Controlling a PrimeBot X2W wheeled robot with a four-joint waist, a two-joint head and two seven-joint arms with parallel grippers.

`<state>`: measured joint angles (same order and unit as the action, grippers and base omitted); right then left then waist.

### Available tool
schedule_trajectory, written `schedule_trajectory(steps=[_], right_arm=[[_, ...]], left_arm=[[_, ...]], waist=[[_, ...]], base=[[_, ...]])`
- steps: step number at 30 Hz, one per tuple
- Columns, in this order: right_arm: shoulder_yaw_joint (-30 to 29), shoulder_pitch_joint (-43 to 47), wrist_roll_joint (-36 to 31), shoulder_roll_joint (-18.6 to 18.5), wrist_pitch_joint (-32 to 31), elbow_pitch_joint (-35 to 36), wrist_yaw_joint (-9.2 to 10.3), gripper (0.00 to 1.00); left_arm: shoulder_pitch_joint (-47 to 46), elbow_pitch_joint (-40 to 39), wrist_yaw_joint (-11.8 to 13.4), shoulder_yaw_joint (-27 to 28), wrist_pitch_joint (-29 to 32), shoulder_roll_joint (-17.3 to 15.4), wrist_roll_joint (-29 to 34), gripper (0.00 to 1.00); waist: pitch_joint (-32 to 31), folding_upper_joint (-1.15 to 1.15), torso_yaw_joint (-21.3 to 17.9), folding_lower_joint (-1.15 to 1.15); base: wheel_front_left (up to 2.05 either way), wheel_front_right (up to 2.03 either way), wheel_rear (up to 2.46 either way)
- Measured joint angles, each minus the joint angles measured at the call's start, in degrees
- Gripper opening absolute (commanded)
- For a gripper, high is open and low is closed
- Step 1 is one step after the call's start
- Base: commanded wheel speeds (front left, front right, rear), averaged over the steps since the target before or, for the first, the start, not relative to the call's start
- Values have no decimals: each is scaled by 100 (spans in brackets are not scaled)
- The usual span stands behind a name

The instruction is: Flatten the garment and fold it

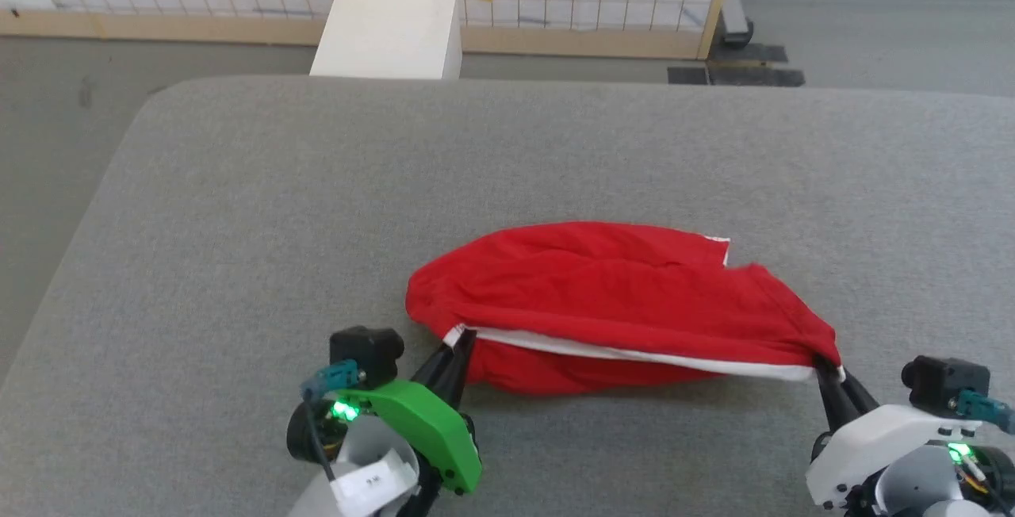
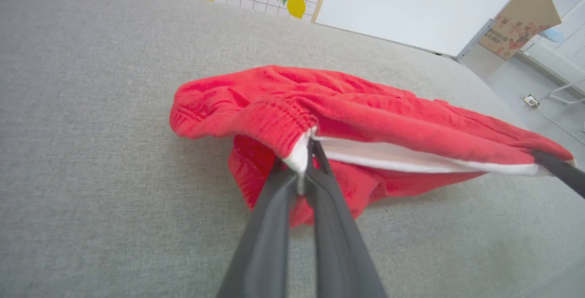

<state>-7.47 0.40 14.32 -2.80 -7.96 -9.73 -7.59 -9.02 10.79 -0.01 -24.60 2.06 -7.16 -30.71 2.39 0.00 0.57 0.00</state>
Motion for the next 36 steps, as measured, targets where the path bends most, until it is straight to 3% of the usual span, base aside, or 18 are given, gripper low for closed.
schedule_trajectory(steps=[5, 9, 14, 18, 23, 30, 36], right_arm=[[133, 13, -126, -4, -694, 966, 1, 0], [296, -637, -414, -7, -1344, 1445, 1, 0], [474, -2057, -676, -5, -1838, 1513, 1, 0], [534, -3366, -781, -8, -1927, 1067, 1, 0], [643, -4920, -962, -8, -1739, 194, 1, 0], [566, -6770, -1371, -5, -710, -820, 1, 0], [458, -7660, -1670, -9, 113, -1188, 1, 0]], left_arm=[[-38, -742, -175, 74, 526, -192, -326, 0], [-572, -1115, -332, 153, 1024, -349, -509, 0], [-1798, -1100, -470, 358, 1537, -419, -845, 0], [-2928, -703, -513, 638, 1761, -412, -1127, 0], [-4300, -14, -536, 909, 1688, -459, -1062, 0], [-5977, 804, -441, 1341, 631, -437, -735, 0], [-6747, 1174, -457, 1385, -166, -381, -508, 0]], waist=[[-134, 0, -150, 0], [-79, 0, -256, 0], [206, 0, -317, 0], [585, 0, -343, 0], [1150, 0, -387, 0], [1976, 0, -492, 1], [2505, 0, -580, 1]], base=[[0, 0, 0], [0, 0, 0], [0, 0, 0], [0, 0, 0], [0, 0, 0], [0, 0, 0], [0, 0, 0]])
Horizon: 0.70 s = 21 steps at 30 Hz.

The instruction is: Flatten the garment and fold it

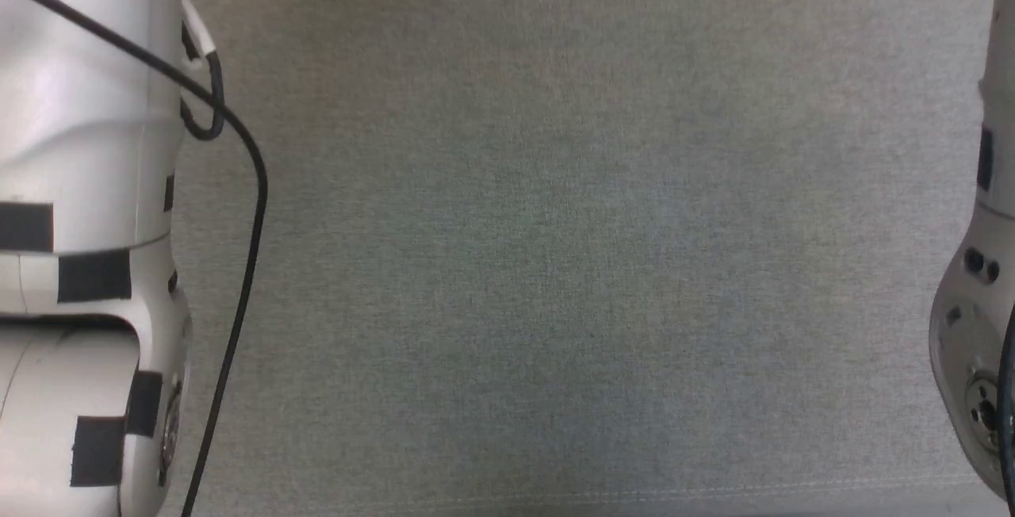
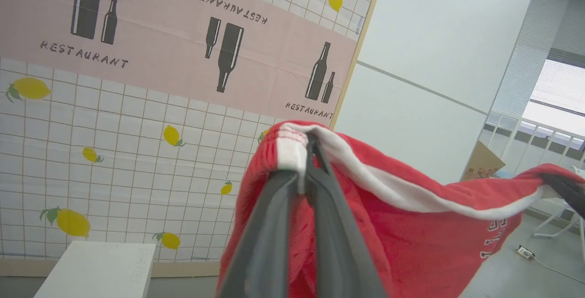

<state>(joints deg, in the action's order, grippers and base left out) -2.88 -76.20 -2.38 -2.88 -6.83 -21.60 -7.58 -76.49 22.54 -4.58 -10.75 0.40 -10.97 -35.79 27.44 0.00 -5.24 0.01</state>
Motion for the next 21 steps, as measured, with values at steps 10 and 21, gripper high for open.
schedule_trajectory(steps=[10, 21], right_arm=[[314, 989, 164, 4, 232, -533, 0, 0], [377, 4420, 889, -155, -1251, 469, -1, 0]], left_arm=[[1198, 534, -244, -733, -74, -36, -122, 0], [4292, 23, -250, -1973, 693, -314, -876, 0]], waist=[[59, 0, -49, 0], [-799, 0, 32, -2]], base=[[0, 0, 0], [0, 0, 0]])
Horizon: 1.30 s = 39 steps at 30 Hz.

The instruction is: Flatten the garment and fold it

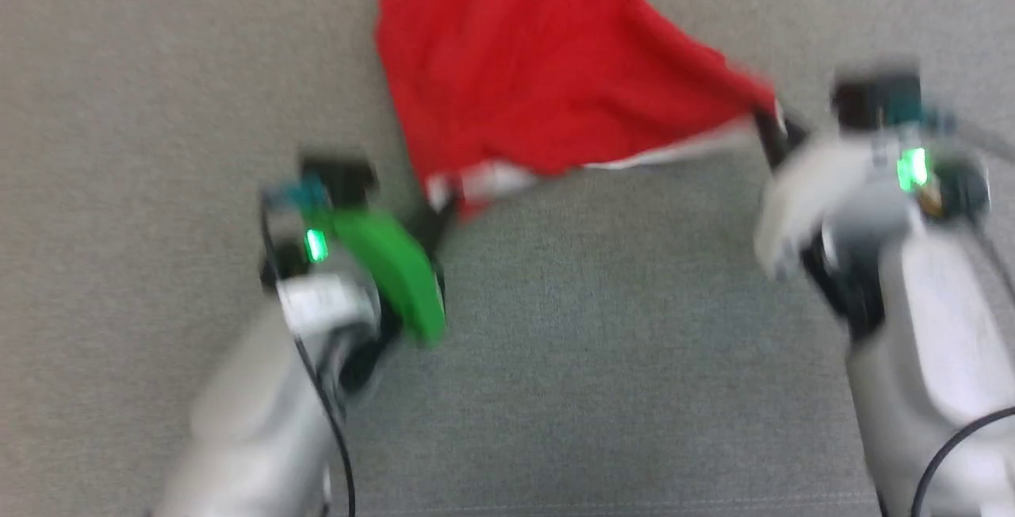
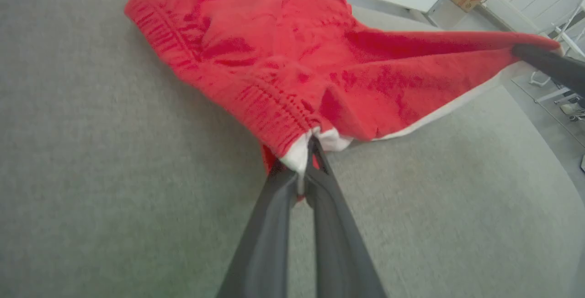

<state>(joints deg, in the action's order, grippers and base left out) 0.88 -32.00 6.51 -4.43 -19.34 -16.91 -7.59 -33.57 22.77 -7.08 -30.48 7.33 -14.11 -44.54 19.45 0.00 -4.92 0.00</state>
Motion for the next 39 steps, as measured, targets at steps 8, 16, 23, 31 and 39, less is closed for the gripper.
schedule_trajectory(steps=[8, 16, 23, 31, 39], right_arm=[[-488, 2425, 102, 55, -992, 1511, 1, 0], [-968, 4185, 157, 136, -2037, 2782, 1, 0], [-1148, 4554, 325, 143, -2059, 3383, 1, 0], [-849, 3662, -105, 146, -1631, 3371, 1, 0], [-512, 1756, -492, -138, -1433, 2493, 1, 0]], left_arm=[[1472, -612, 224, -365, 425, -185, -149, 0], [2467, -1455, 611, -564, 631, -490, -165, 0], [2884, -2377, 823, -742, 508, -672, 58, 0], [2558, -2507, 757, -758, 187, -491, 324, 0], [1583, -2007, 732, -566, 57, -57, 376, 0]], waist=[[-675, 0, 114, 0], [-1228, 0, 227, 0], [-1414, 0, 324, 0], [-1300, 0, 450, 0], [-931, 0, 557, 0]], base=[[0, 0, 0], [0, 0, 0], [0, 0, 0], [0, 0, 0], [0, 0, 0]])
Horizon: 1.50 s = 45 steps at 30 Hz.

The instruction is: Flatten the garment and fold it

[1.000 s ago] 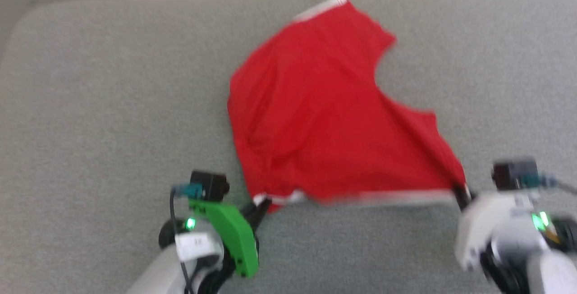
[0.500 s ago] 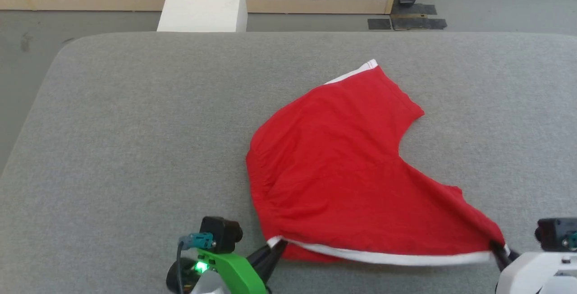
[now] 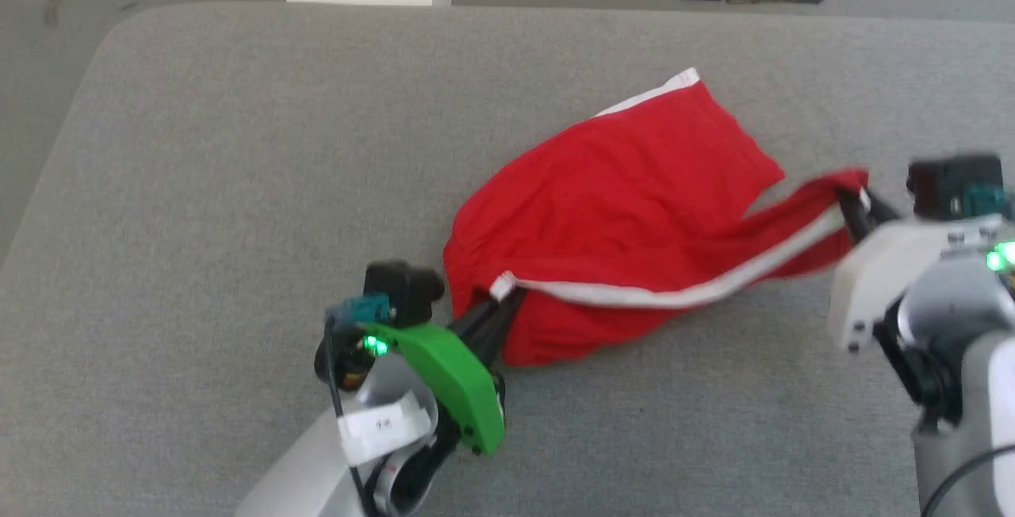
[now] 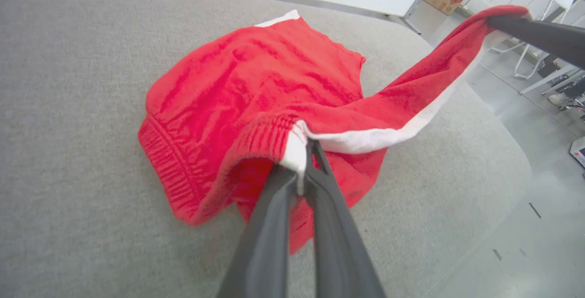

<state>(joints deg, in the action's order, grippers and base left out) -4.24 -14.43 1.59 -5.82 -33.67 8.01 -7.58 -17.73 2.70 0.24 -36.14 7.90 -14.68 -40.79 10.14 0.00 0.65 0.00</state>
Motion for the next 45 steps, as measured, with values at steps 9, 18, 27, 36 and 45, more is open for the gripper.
schedule_trajectory(steps=[9, 18, 27, 36, 45], right_arm=[[276, -1912, -168, -271, 218, -1627, -1, 0], [286, -3137, -497, -316, 506, -3193, -1, 0], [174, -3982, -822, -350, 768, -4358, -1, 0], [258, -4609, -849, -516, 43, -5445, -1, 0], [215, -4559, -495, -491, 598, -5614, 0, 100]], left_arm=[[-997, 791, 92, 378, -333, 450, -5, 0], [-1573, 1662, 221, 633, -599, 684, -38, 0], [-1796, 1998, 202, 534, -644, 827, -55, 0], [-1806, 1929, 135, 353, -412, 903, -116, 0], [-1709, 1907, 31, 309, -843, 953, -137, 100]], waist=[[654, 0, 216, 0], [1282, 0, 468, 1], [1672, 0, 754, 1], [1823, 0, 989, 1], [1615, 0, 973, 1]], base=[[0, 0, 0], [0, 0, 0], [0, 0, 0], [0, 0, 0], [0, 0, 0]])
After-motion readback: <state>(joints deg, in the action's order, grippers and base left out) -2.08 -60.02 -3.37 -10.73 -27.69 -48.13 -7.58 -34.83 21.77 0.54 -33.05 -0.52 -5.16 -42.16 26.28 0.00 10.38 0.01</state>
